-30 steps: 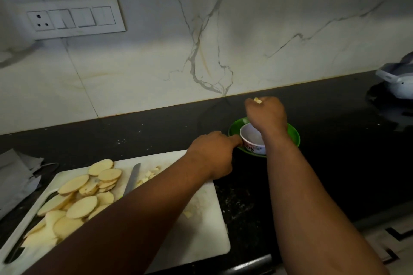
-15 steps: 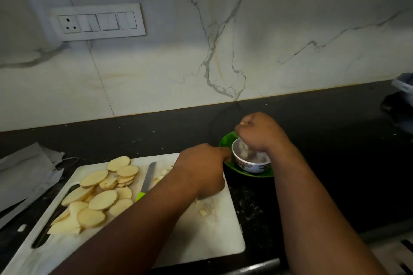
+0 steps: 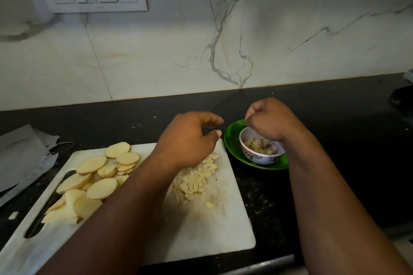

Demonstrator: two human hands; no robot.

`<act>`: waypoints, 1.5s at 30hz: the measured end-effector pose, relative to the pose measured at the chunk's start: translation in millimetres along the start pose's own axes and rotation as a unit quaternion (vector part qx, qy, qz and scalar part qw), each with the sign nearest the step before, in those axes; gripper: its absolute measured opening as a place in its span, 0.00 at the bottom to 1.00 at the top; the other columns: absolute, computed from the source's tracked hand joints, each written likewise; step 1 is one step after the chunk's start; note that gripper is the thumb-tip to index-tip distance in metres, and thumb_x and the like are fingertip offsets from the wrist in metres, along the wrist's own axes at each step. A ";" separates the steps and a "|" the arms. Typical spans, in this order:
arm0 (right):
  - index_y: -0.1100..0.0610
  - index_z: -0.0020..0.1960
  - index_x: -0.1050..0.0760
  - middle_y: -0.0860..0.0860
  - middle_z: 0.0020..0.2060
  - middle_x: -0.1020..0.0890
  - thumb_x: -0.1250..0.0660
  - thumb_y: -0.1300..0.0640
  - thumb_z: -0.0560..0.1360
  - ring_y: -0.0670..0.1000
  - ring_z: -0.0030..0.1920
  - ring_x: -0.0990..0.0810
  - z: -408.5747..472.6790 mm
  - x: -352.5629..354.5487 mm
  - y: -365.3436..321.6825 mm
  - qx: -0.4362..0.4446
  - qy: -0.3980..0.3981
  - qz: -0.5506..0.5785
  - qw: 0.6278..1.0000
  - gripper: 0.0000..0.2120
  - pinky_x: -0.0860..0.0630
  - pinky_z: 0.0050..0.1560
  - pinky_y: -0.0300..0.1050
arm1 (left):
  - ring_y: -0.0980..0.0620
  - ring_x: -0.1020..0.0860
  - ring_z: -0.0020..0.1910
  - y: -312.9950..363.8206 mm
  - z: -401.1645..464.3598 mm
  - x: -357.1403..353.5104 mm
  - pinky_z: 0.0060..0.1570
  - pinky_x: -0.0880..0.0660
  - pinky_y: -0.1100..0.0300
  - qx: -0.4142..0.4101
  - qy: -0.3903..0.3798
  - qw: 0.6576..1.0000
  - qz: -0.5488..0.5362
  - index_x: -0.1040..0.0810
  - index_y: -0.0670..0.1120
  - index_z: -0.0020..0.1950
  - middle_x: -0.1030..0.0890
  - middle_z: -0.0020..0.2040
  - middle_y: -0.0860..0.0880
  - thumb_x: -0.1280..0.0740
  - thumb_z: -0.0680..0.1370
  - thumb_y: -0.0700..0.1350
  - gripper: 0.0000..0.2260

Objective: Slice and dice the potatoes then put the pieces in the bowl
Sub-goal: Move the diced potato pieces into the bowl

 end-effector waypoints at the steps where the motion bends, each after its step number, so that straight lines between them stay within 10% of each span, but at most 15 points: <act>1: 0.54 0.37 0.20 0.49 0.34 0.18 0.35 0.62 0.70 0.50 0.40 0.19 0.6 0.2 0.7 0.000 0.015 0.015 1.000 0.07 0.28 0.37 0.41 | 0.70 0.22 0.50 -2.8 0.3 4.3 0.51 0.31 0.73 -0.002 0.012 1.000 -0.008 0.17 0.57 0.65 0.17 0.59 0.63 0.29 0.81 0.50 0.13; 11: 0.51 0.40 0.17 0.49 0.33 0.16 0.28 0.62 0.69 0.51 0.40 0.16 -4.1 -4.6 -1.9 0.031 -0.043 -0.017 0.998 0.06 0.20 0.43 0.47 | 0.67 0.18 0.54 -34.3 -4.7 66.5 0.55 0.27 0.69 0.032 0.077 0.985 -0.152 0.15 0.55 0.59 0.14 0.53 0.61 0.28 0.80 0.51 0.08; 17: 0.53 0.39 0.21 0.52 0.33 0.19 0.26 0.53 0.74 0.47 0.33 0.23 -17.9 -6.9 -36.6 0.146 0.132 0.066 0.978 0.07 0.27 0.36 0.41 | 0.62 0.27 0.70 -61.5 -25.6 61.6 0.70 0.34 0.60 0.021 -0.187 0.975 0.120 0.21 0.63 0.69 0.23 0.69 0.64 0.24 0.76 0.57 0.21; 24: 0.50 0.39 0.20 0.46 0.30 0.21 0.25 0.54 0.72 0.42 0.26 0.27 -59.9 -97.6 -89.9 0.302 -0.073 0.004 0.950 0.05 0.33 0.27 0.35 | 0.49 0.49 0.83 -60.0 -32.8 55.7 0.81 0.53 0.49 0.034 -0.292 0.917 0.270 0.37 0.57 0.81 0.42 0.82 0.51 0.23 0.72 0.62 0.41; 31: 0.49 0.39 0.21 0.45 0.31 0.19 0.29 0.60 0.69 0.44 0.31 0.22 -51.7 -127.1 -79.9 0.297 -0.087 -0.075 0.948 0.06 0.25 0.31 0.41 | 0.47 0.27 0.65 -68.5 -35.4 57.7 0.63 0.26 0.51 0.084 -0.280 0.927 0.235 0.43 0.62 0.82 0.26 0.66 0.50 0.19 0.70 0.57 0.47; 41: 0.49 0.54 0.16 0.41 0.48 0.19 0.35 0.57 0.72 0.41 0.48 0.20 -46.5 -146.4 -72.6 0.266 -0.133 -0.124 0.947 0.14 0.22 0.53 0.41 | 0.56 0.20 0.45 -82.3 -34.9 73.5 0.47 0.22 0.60 0.148 -0.226 0.955 0.124 0.43 0.63 0.83 0.24 0.73 0.50 0.26 0.73 0.39 0.44; 45: 0.48 0.53 0.17 0.42 0.45 0.22 0.31 0.49 0.73 0.41 0.45 0.21 -55.3 -157.2 -84.3 0.324 -0.163 -0.125 0.923 0.10 0.23 0.47 0.39 | 0.57 0.18 0.44 -88.2 -33.6 76.9 0.43 0.23 0.61 0.153 -0.221 0.956 0.118 0.41 0.60 0.83 0.25 0.73 0.50 0.27 0.73 0.38 0.43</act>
Point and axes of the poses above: each hand's wrist, its own z-axis towards the middle knuckle, its own x-axis out of the back of the hand, y = z × x, the point moved 5 cm from there along z, towards the middle knuckle
